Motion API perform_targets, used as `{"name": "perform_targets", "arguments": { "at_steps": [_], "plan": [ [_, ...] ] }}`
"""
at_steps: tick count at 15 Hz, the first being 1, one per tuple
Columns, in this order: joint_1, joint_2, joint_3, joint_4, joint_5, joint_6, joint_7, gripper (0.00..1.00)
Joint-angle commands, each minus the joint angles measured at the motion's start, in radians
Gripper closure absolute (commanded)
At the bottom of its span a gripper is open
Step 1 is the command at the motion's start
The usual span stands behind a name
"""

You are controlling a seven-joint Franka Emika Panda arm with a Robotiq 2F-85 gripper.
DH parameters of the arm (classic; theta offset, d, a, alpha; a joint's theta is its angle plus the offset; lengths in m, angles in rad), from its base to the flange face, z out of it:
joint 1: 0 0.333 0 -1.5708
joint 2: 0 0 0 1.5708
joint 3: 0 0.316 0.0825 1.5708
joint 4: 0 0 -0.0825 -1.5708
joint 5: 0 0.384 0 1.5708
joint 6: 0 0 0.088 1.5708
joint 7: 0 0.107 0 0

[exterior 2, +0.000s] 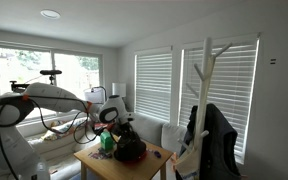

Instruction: Put the hats on the coat rack

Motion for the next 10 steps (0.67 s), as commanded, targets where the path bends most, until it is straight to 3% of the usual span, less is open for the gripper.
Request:
{"name": "perform_targets", "arguments": {
  "at_steps": [1,5,6,8,10],
  "plan": [
    [0.034,0.046,-0.035,0.039,0.116,0.051,-0.044,0.00],
    [0.060,0.085,-0.046,0.073,0.216,0.042,-0.087,0.00],
    [0.064,0.097,-0.050,0.077,0.235,0.046,-0.097,0.08],
    [0.069,0.116,-0.052,0.088,0.264,0.042,-0.114,0.34],
    [0.066,0.137,-0.050,0.098,0.280,0.040,-0.124,0.49]
  ]
}}
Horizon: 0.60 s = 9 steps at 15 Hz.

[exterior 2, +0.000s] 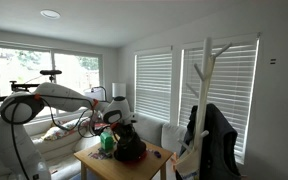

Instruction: Put the hats on the coat rack

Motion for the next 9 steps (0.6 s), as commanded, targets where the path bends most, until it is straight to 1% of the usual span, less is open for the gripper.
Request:
{"name": "perform_targets", "arguments": {
  "at_steps": [1,5,7,9],
  "plan": [
    [0.013,0.050,-0.014,0.040,0.058,-0.007,-0.046,0.57],
    [0.011,0.070,-0.011,0.059,0.081,-0.017,-0.071,0.84],
    [0.008,0.070,-0.005,0.069,0.074,-0.024,-0.072,0.98],
    [0.009,0.063,0.000,0.077,0.069,-0.029,-0.072,1.00]
  ]
}}
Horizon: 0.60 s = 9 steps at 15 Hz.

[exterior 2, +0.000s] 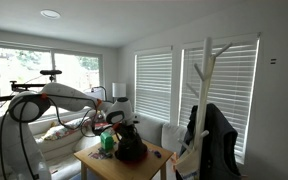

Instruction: Put the hats on the coat rack

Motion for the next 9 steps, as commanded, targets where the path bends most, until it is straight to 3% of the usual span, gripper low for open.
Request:
{"name": "perform_targets", "arguments": {
  "at_steps": [1,9],
  "plan": [
    [0.007,-0.002,0.003,0.040,0.016,-0.033,-0.023,1.00],
    [0.015,-0.045,0.022,0.114,-0.009,-0.043,-0.044,0.99]
  ]
}}
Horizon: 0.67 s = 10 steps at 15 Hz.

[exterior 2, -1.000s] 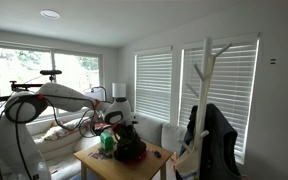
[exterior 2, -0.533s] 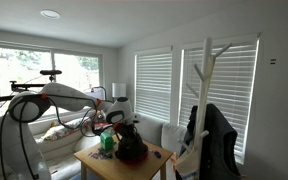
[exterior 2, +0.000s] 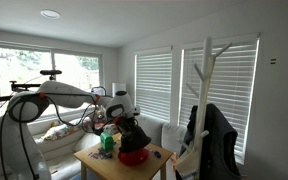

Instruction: Put the hats on the coat rack

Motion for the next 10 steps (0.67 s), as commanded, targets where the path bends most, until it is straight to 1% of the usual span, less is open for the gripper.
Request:
{"name": "perform_targets", "arguments": {
  "at_steps": [1,3,6,7,9,10],
  "plan": [
    [0.007,-0.036,0.006,0.050,-0.016,-0.038,-0.025,0.99],
    [0.002,-0.049,0.008,0.069,-0.033,-0.036,-0.027,0.99],
    [0.006,-0.080,-0.001,0.094,-0.030,-0.035,-0.046,0.99],
    [0.012,-0.090,-0.010,0.096,-0.018,-0.031,-0.068,0.99],
    [0.041,-0.101,-0.052,0.075,0.077,-0.001,-0.136,0.99],
    [0.016,-0.081,-0.015,0.089,0.010,-0.007,-0.071,0.94]
  ]
}}
